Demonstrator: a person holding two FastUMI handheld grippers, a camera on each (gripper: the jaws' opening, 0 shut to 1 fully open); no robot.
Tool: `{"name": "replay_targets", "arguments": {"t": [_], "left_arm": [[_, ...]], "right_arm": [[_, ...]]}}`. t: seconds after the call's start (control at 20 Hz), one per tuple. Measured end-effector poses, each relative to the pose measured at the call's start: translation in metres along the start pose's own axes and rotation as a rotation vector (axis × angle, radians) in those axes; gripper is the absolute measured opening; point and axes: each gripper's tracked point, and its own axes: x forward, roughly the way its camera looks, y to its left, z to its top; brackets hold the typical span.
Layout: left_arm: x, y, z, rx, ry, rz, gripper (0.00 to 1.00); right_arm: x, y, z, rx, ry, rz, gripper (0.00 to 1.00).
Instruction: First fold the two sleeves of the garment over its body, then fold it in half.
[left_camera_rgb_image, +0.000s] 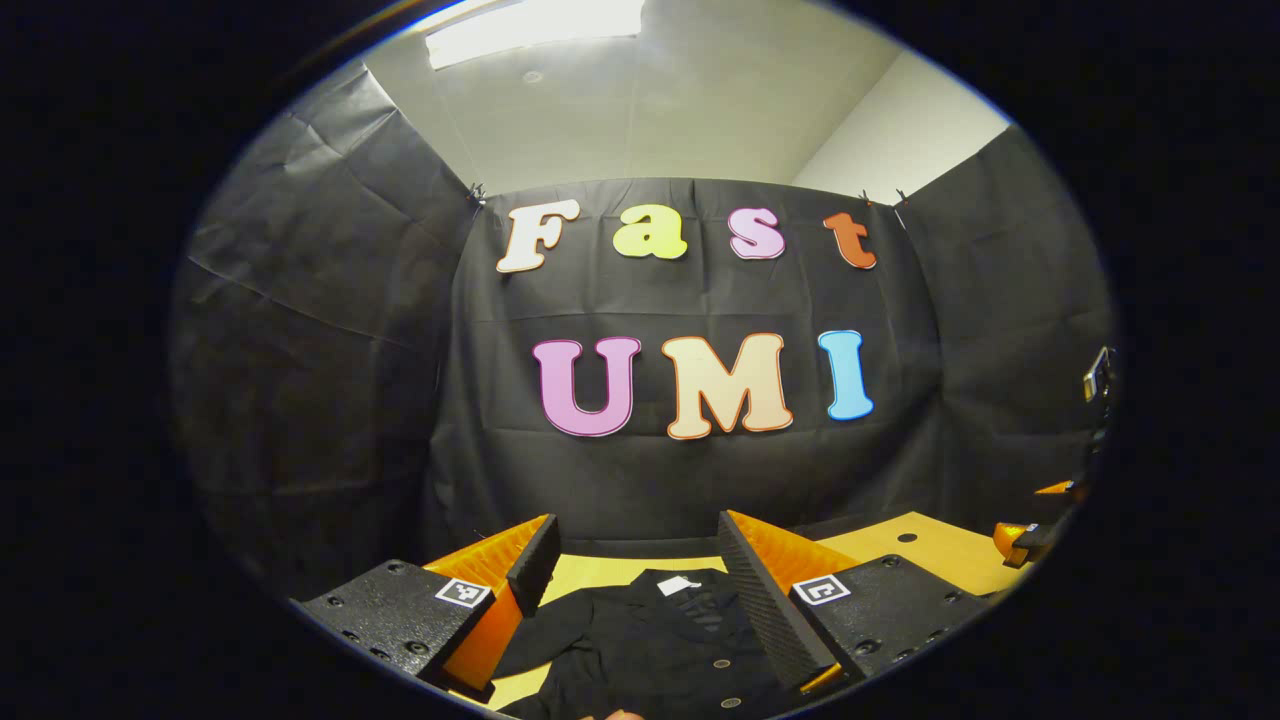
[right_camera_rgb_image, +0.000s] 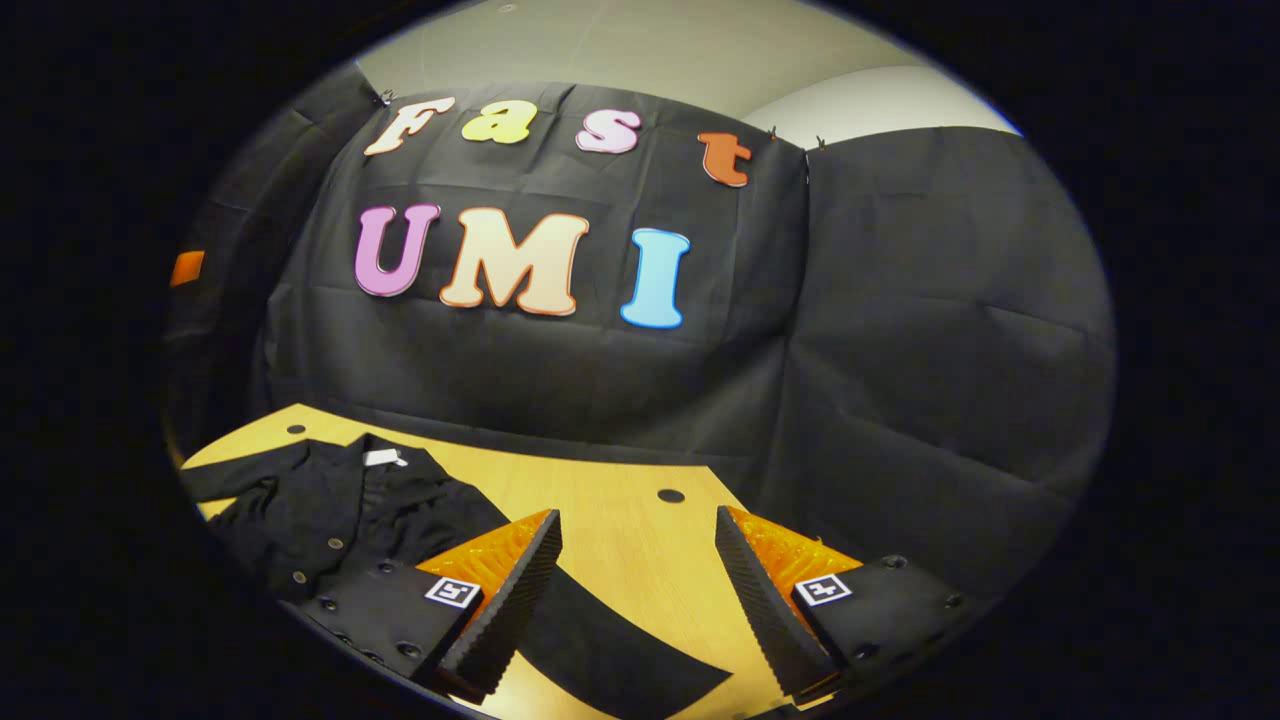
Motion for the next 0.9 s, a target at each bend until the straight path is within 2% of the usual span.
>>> {"name": "replay_targets", "arguments": {"t": [0.3, 0.45, 0.6, 0.75, 0.8, 0.85, 0.9], "left_arm": [[0.0, -0.027, 0.0, 0.017, 0.003, -0.005, 0.95], [0.001, -0.033, -0.005, 0.026, 0.016, -0.003, 0.94], [0.004, -0.034, -0.005, 0.039, 0.02, 0.006, 0.99], [0.006, -0.035, -0.006, 0.045, 0.023, 0.009, 0.99], [0.006, -0.034, -0.007, 0.047, 0.028, 0.012, 0.88], [0.006, -0.033, -0.009, 0.049, 0.033, 0.017, 0.93], [0.005, -0.031, -0.01, 0.05, 0.037, 0.023, 0.93]], "right_arm": [[0.02, -0.03, -0.079, -0.027, 0.163, 0.017, 0.98], [0.026, -0.042, -0.129, -0.013, 0.286, 0.028, 0.98], [0.023, -0.052, -0.178, 0.017, 0.422, 0.029, 1.0], [0.022, -0.05, -0.213, 0.02, 0.52, 0.046, 0.99], [0.022, -0.048, -0.221, 0.023, 0.552, 0.055, 1.0], [0.023, -0.044, -0.228, 0.027, 0.579, 0.065, 0.99], [0.021, -0.042, -0.235, 0.024, 0.618, 0.083, 0.99]]}}
